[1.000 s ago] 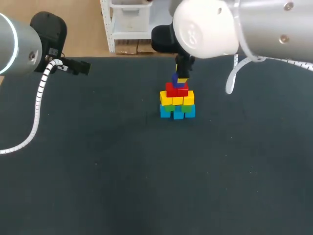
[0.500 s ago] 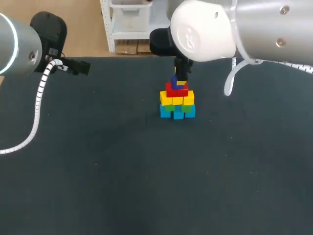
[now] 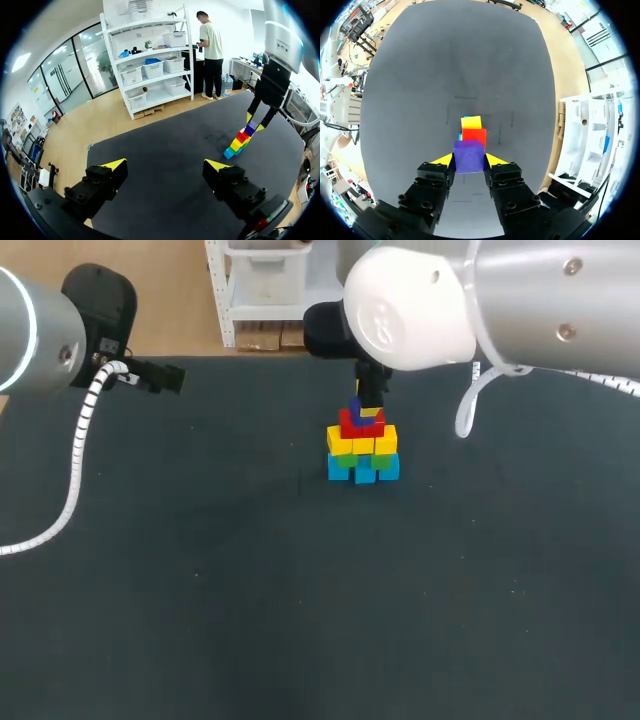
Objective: Place the blue cubes, place green cubes on the blue cubes, place the yellow cubes on the green cubes, then place the red cubes on the yellow cubes, and place purple cube on the red cubes.
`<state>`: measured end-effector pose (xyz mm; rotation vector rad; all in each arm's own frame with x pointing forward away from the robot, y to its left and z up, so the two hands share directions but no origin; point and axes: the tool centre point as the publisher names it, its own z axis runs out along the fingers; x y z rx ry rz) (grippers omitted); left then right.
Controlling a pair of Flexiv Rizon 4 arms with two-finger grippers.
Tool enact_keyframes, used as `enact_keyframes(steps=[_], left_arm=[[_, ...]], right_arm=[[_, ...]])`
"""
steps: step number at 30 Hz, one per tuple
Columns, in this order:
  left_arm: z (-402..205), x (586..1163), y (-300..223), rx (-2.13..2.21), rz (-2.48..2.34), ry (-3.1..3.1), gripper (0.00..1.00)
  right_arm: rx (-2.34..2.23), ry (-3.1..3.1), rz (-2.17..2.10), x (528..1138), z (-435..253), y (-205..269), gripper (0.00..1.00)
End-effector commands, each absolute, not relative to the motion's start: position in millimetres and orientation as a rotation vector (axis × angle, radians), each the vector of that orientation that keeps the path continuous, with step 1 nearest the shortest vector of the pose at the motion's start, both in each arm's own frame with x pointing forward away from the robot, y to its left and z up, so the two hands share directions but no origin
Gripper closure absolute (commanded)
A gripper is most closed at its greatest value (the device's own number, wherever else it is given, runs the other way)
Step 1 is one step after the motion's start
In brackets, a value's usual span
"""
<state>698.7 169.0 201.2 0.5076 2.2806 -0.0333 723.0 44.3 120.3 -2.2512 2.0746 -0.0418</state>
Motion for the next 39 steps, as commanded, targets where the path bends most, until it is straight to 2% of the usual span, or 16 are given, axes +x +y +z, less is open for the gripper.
enact_keyframes(steps=[1, 12, 16, 18, 19, 22, 30, 39], left_arm=[[201, 699, 171, 0.514, -0.042, 2.28, 0.0], [201, 699, 171, 0.514, -0.042, 2.28, 0.0], [201, 699, 171, 0.514, -0.042, 2.28, 0.0], [201, 699, 171, 0.514, -0.042, 2.28, 0.0], [201, 699, 171, 0.514, -0.042, 2.28, 0.0], [201, 699, 171, 0.514, -0.042, 2.28, 0.0], [201, 699, 171, 0.514, -0.042, 2.28, 0.0], [201, 699, 171, 0.514, -0.042, 2.28, 0.0]], right_arm=[[-2.247, 2.078, -0.042, 724, 120, 44, 0.62], [-2.234, 2.079, -0.059, 729, 122, 45, 0.62], [-2.24, 2.077, -0.06, 729, 120, 46, 0.56], [-2.242, 2.079, -0.063, 730, 119, 46, 0.46], [-2.24, 2.08, -0.064, 730, 119, 46, 0.27], [-2.236, 2.081, -0.065, 730, 119, 45, 0.0], [-2.179, 2.056, -0.044, 728, 132, 41, 0.0], [-2.02, 2.036, -0.001, 730, 163, 14, 0.0]])
